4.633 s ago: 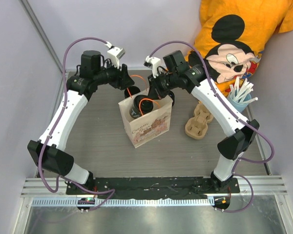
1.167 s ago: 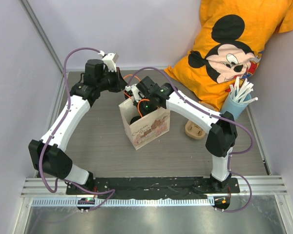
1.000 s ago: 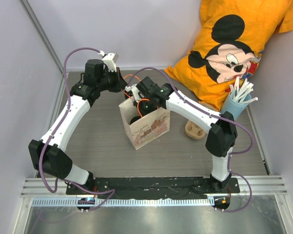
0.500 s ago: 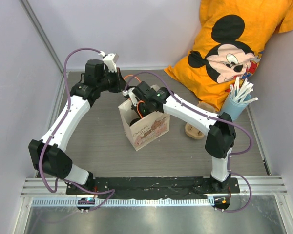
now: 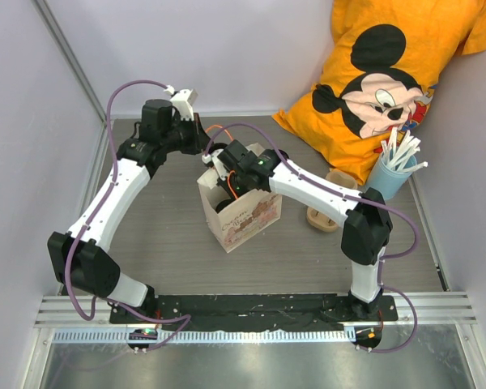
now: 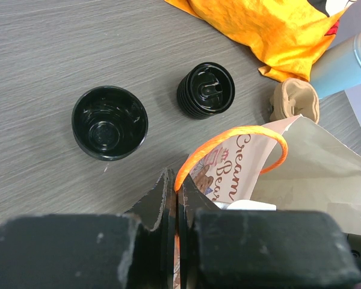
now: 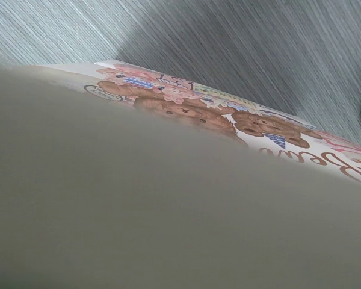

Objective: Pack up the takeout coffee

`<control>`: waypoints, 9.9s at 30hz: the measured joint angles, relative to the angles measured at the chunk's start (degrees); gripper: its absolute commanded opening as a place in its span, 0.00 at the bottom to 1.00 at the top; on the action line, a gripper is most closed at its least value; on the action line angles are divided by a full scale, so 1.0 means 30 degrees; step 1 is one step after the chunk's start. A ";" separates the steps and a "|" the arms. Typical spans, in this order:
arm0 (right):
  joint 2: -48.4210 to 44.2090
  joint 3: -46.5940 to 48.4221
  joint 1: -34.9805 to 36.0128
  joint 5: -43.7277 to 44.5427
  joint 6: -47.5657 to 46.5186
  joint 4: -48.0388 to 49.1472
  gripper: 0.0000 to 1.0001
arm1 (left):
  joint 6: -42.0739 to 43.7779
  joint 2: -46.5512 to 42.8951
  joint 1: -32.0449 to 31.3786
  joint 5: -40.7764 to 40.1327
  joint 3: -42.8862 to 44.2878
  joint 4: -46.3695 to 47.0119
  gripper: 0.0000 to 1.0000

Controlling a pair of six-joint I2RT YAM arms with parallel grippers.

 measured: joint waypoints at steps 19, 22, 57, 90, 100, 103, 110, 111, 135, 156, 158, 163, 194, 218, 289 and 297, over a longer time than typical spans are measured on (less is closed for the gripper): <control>0.0000 0.0000 0.0321 0.0138 0.0029 0.0000 0.01 | -0.0007 0.0000 0.0000 0.0007 -0.0066 -0.0022 0.00; 0.0000 0.0000 0.0408 0.0189 0.0044 -0.0007 0.01 | 0.0000 0.0000 -0.0007 0.0007 -0.0138 -0.0022 0.00; -0.0860 0.0510 0.0627 0.0066 -0.1362 -0.0750 0.79 | 0.0000 -0.0117 -0.0007 -0.0007 -0.0175 0.0044 0.00; -0.2259 0.0758 0.0743 -0.0291 -0.3016 -0.1005 0.82 | 0.0015 -0.0138 -0.0015 0.0393 -0.0189 0.0153 0.00; -0.2259 0.0758 0.0743 -0.0138 -0.3169 -0.0852 0.82 | 0.0051 -0.0240 -0.0015 0.1209 -0.0357 0.0372 0.00; -0.2259 0.0750 0.0743 0.0226 -0.3373 -0.0663 0.82 | 0.0051 -0.0248 -0.0015 0.1413 -0.0386 0.0430 0.00; -0.2259 0.0131 0.0743 0.1202 -0.3825 -0.0044 0.82 | 0.0066 -0.0248 -0.0015 0.1625 -0.0401 0.0444 0.00; -0.2259 0.0022 0.0743 0.1370 -0.3934 0.0022 0.83 | 0.0066 -0.0248 -0.0015 0.1639 -0.0401 0.0444 0.00; -0.4401 -0.0554 0.0743 0.3563 -0.5530 0.1676 0.85 | 0.0066 -0.0255 -0.0015 0.2222 -0.0415 0.0721 0.00; -0.7949 0.0168 0.0634 0.1494 -0.7373 0.0874 0.86 | 0.0095 -0.0277 -0.0015 0.2710 -0.0415 0.0794 0.52; -0.8160 0.0168 0.0510 0.1333 -0.7446 0.0794 0.86 | 0.0095 -0.0277 -0.0015 0.2805 -0.0415 0.0801 0.61; -0.8429 0.0168 0.0131 0.0918 -0.7533 0.0648 0.87 | 0.0095 -0.0277 -0.0015 0.2922 -0.0415 0.0809 0.79; -1.1183 -0.0029 -0.6980 0.1486 -0.6339 -0.0248 0.97 | 0.3089 -0.1989 -0.0015 0.6229 0.2004 -0.1209 1.00; -1.3449 -0.6630 -2.1252 0.3249 -0.5005 0.3701 0.83 | 0.7176 -0.4503 0.0044 0.5289 0.4947 -0.6076 1.00; -0.7344 -0.9763 -2.4684 -0.1996 -0.0452 1.1992 0.25 | 0.5501 -0.4255 0.3169 0.6237 0.0962 -0.5034 1.00; -0.7344 -0.9967 -2.4684 -0.1996 -0.0255 1.2349 0.15 | 0.5486 -0.4255 0.3177 0.6258 0.0758 -0.4816 1.00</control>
